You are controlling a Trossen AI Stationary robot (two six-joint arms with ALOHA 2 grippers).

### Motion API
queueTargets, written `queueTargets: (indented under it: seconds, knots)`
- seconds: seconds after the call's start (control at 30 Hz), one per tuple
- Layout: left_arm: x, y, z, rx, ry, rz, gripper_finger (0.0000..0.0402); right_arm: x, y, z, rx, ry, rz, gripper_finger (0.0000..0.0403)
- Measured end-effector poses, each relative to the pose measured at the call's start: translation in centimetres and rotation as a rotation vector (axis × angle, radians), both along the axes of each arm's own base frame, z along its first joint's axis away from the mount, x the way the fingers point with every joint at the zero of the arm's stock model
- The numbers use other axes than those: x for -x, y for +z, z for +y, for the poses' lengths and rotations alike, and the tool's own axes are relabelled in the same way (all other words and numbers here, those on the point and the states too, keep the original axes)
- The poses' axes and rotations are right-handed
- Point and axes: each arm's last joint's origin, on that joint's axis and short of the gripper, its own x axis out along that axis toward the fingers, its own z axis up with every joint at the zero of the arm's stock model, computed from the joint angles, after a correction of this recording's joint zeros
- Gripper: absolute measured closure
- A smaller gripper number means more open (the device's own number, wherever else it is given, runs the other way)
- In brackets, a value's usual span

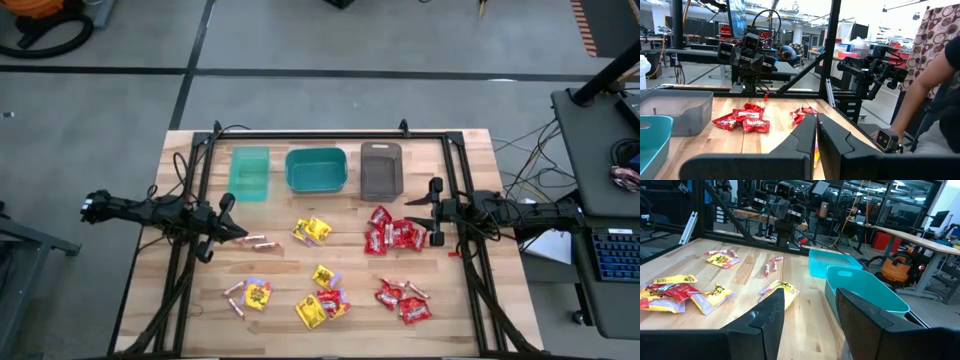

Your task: Sort candy

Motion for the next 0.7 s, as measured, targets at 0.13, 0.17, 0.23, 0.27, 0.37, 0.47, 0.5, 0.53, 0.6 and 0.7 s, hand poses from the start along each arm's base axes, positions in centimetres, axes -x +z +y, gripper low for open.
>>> queueTargets:
  seconds: [0.13,0.17,0.23,0.27,0.37,0.47,0.5,0.53,0.6,0.7]
  knots:
    - [0.0,0.01,0.0,0.0,0.0,0.0,0.0402,0.0,0.0,0.0,0.0,0.0,0.0,0.0232]
    - [0.0,0.01,0.0,0.0,0.0,0.0,0.0402,0.0,0.0,0.0,0.0,0.0,0.0,0.0232]
    - [0.0,0.01,0.0,0.0,0.0,0.0,0.0402,0.0,0.0,0.0,0.0,0.0,0.0,0.0232]
    - [0.0,0.01,0.0,0.0,0.0,0.0,0.0402,0.0,0.01,0.0,0.0,0.0,0.0,0.0232]
    - [0.0,0.0,0.0,0.0,0.0,0.0,0.0402,0.0,0.01,0.0,0.0,0.0,-0.001,0.0232]
    - [0.0,0.0,0.0,0.0,0.0,0.0,0.0402,0.0,0.0,0.0,0.0,0.0,0.0,0.0232]
    - [0.0,0.0,0.0,0.0,0.0,0.0,0.0402,0.0,0.01,0.0,0.0,0.0,0.0,0.0232]
    - [0.0,0.0,0.0,0.0,0.0,0.0,0.0402,0.0,0.0,0.0,0.0,0.0,0.0,0.0232]
    - [0.0,0.01,0.0,0.0,0.0,0.0,0.0402,0.0,0.0,0.0,0.0,0.0,0.0,0.0232]
    - [0.01,0.19,0.0,-0.004,0.002,-0.022,0.0402,0.0,0.01,0.0,0.0,0.0,-0.001,0.0232]
